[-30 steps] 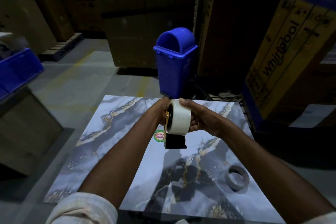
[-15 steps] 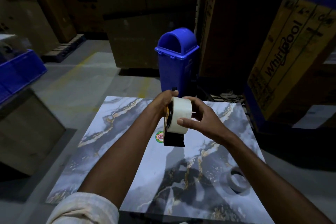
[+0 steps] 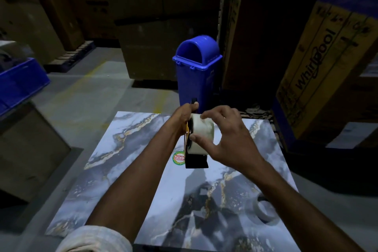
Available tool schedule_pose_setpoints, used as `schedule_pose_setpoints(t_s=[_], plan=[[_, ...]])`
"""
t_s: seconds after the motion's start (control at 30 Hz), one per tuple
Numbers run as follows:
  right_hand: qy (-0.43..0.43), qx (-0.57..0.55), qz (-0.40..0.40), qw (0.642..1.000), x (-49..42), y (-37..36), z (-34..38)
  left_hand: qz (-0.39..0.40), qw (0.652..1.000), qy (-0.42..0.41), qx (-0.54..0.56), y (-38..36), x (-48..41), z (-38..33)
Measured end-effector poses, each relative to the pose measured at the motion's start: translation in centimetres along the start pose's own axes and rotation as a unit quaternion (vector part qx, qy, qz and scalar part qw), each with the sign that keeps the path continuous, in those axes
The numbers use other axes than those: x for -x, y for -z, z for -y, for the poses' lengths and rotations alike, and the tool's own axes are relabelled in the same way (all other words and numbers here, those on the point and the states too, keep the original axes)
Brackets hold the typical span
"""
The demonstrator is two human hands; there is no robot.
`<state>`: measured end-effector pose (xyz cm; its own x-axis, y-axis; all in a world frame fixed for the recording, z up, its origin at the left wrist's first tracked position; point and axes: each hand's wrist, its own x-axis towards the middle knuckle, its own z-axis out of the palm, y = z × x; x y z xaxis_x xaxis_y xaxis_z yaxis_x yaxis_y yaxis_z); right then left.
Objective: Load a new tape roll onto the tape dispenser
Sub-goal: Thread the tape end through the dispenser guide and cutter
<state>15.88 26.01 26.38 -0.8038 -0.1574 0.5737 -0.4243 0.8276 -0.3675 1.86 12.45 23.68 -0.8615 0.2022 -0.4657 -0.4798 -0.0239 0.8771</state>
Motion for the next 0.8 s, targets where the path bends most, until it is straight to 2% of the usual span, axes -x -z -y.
schedule_pose_setpoints(t_s=[0.2, 0.27, 0.37, 0.43, 0.5, 0.57, 0.8], plan=[[-0.026, -0.040, 0.021, 0.999, 0.4, -0.2, -0.3, -0.014, 0.999, -0.025, 0.015, -0.1, -0.2, 0.2], [-0.041, -0.100, 0.044, 0.993, -0.2, 0.3, -0.9, -0.012, 0.998, -0.040, 0.036, -0.3, -0.1, 0.1], [-0.069, -0.184, 0.164, 0.967, -2.2, 1.8, -2.3, 0.004, 0.998, -0.060, 0.033, -0.6, 0.0, 0.0], [-0.069, -0.191, 0.257, 0.945, -3.7, 2.6, -3.0, 0.007, 0.997, -0.077, 0.021, -0.8, 0.1, -0.1], [-0.070, -0.188, 0.310, 0.929, -4.8, 2.7, -3.2, 0.008, 0.996, -0.089, 0.023, -1.0, 0.2, -0.3], [-0.073, -0.193, 0.316, 0.926, -5.2, 2.6, -3.1, 0.004, 0.994, -0.103, 0.027, -1.1, 0.2, -0.4], [-0.034, -0.156, 0.268, 0.950, -4.1, 2.6, -2.3, -0.010, 0.992, -0.119, 0.032, -0.8, 0.2, -0.4]])
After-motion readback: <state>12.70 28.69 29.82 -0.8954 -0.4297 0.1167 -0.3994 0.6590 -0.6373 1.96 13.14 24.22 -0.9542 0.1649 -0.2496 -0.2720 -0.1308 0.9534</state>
